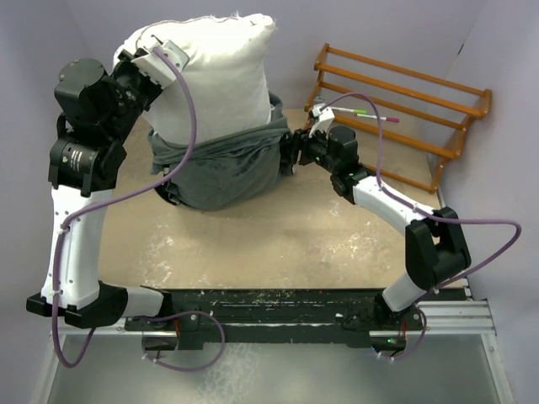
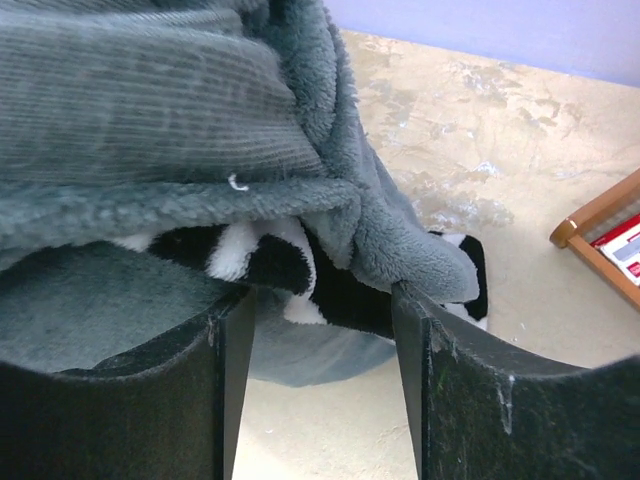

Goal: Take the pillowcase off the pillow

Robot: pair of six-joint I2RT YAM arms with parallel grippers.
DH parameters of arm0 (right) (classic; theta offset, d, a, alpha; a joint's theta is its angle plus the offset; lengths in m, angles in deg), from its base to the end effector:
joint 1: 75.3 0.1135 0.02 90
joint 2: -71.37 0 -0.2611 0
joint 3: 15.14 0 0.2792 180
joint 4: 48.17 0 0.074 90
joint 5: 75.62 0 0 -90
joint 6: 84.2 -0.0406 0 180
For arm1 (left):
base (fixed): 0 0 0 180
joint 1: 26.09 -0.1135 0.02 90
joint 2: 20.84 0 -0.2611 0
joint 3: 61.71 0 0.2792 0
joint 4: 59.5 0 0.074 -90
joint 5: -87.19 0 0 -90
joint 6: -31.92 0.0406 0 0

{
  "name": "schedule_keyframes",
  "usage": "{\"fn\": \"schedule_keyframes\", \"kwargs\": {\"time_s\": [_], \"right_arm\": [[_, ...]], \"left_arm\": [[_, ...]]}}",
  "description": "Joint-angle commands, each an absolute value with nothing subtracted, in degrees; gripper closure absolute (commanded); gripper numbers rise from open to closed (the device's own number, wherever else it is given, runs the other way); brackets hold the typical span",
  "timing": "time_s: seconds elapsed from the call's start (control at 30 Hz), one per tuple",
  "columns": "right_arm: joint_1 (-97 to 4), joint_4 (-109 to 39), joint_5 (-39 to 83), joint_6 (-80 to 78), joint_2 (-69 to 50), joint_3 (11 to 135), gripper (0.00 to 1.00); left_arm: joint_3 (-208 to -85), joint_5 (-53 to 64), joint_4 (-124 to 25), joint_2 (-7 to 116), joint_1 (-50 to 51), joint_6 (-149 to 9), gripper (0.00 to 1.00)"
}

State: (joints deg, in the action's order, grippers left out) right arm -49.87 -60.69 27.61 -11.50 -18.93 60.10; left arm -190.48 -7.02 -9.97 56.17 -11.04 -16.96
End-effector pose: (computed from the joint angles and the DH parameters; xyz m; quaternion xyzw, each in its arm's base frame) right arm 0.3612 0.1820 0.2970 -0.1303 0.7103 0.3277 0.6091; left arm 0.2408 -0.0617 0.5917 0.3028 0.6236 0.1873 0.6959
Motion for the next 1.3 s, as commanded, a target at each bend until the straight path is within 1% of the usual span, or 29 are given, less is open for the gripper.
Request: {"fn": "schedule_keyframes", "kwargs": {"time_s": [0.0,0.03,0.1,0.23,0.27,0.3,0.4,0.53,0.73,0.87,0.97,1.1,1.2,1.27], "right_arm": [[-49.4,-64.4,27.2,-10.8,-20.7,63.4,0.46],[-49.4,-64.4,26.2,-10.9,-21.1,63.7,0.48],[-49.4,-64.2,23.0,-11.4,-21.5,64.2,0.58],[-49.4,-62.9,18.5,-12.2,-21.3,65.5,0.9],[-49.4,-63.1,18.1,-12.6,-21.0,65.4,0.97],[-49.4,-63.3,18.0,-12.8,-20.9,65.2,1.0],[-49.3,-63.6,18.0,-13.9,-20.7,63.9,1.0],[-48.7,-65.0,16.8,-16.6,-20.7,58.6,1.0],[-47.1,-57.5,4.7,-31.1,-24.7,48.2,1.0],[-40.6,-52.4,-6.1,-36.8,-28.3,45.0,1.0],[-38.0,-51.5,-9.4,-41.7,-30.7,42.8,1.0],[-37.4,-51.7,-10.0,-44.9,-32.9,41.3,1.0],[-37.4,-53.4,-11.1,-45.3,-30.0,39.0,1.0],[-37.3,-55.1,-13.6,-43.4,-22.4,36.8,1.0]], "left_arm": [[-191.3,-7.6,-15.8,53.5,-11.6,-15.8,1.0],[-191.3,-7.6,-15.7,53.5,-11.6,-15.8,1.0],[-191.4,-7.5,-15.6,53.3,-11.6,-15.4,1.0],[-191.5,-7.5,-15.4,53.0,-11.7,-14.6,1.0],[-191.6,-7.5,-15.4,52.9,-11.6,-14.5,1.0],[-191.7,-7.5,-15.3,52.8,-11.6,-14.4,1.0],[-192.8,-7.5,-15.0,53.0,-11.6,-14.6,1.0],[-194.1,-8.0,-15.4,53.5,-11.6,-14.7,1.0],[-196.0,-12.6,-20.0,54.9,-11.6,-12.0,1.0],[-199.4,-17.6,-23.2,57.0,-11.6,-9.8,1.0],[-201.3,-20.3,-27.1,58.2,-11.6,-8.8,1.0],[-205.0,-21.2,-30.9,59.5,-11.6,-10.3,1.0],[-205.9,-18.2,-29.6,59.0,-11.6,-15.0,1.0],[-203.7,-12.4,-26.8,57.2,-11.6,-17.8,1.0]]}}
